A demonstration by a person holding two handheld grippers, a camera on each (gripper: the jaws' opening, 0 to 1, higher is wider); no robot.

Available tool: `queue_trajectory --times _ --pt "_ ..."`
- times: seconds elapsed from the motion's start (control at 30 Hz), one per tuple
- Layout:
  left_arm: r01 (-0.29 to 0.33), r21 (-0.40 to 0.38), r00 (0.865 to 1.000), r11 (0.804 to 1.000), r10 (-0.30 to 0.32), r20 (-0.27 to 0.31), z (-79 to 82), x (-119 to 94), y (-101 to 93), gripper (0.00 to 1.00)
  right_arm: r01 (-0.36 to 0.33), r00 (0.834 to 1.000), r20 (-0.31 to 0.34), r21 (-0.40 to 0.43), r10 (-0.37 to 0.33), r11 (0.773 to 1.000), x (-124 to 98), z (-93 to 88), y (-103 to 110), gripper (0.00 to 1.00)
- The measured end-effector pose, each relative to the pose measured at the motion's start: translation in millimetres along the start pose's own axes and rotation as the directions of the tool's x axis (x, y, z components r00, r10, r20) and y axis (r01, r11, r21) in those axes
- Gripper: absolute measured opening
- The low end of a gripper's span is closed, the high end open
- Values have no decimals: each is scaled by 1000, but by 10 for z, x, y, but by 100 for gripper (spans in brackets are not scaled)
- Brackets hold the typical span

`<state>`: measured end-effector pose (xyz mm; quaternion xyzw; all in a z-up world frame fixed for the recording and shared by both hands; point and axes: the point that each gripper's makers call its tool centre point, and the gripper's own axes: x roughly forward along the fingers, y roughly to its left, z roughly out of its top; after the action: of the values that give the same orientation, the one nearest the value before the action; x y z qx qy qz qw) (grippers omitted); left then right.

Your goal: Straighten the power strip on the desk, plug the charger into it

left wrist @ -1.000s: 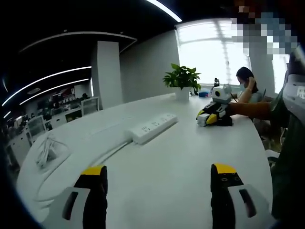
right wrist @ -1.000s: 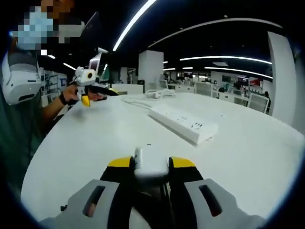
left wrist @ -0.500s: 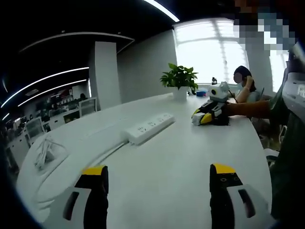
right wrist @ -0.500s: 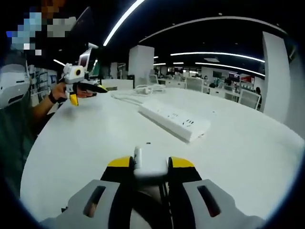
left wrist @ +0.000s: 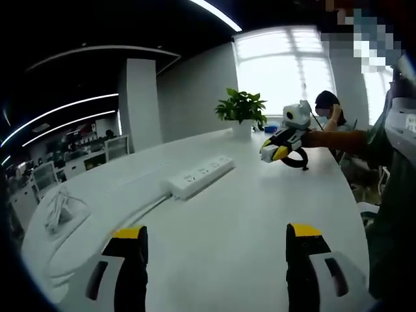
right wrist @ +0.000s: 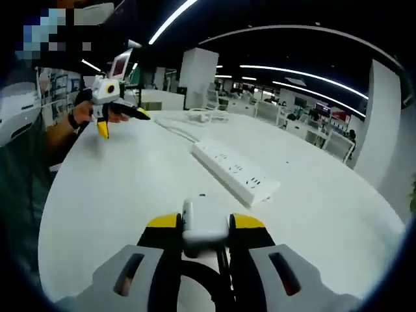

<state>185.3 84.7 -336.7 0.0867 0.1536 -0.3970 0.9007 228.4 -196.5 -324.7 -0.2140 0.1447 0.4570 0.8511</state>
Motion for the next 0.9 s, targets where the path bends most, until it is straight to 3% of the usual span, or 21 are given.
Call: queue_trajectory --times 0.5,0.9 --pt "5 -13 1000 1000 -4 30 -1 -31 26 90 -15 994 -111 -168 -4 986 -12 371 -160 25" --pt "-21 -2 999 1000 21 38 113 21 89 91 -21 980 -196 -243 -28 970 -2 386 -381 25"
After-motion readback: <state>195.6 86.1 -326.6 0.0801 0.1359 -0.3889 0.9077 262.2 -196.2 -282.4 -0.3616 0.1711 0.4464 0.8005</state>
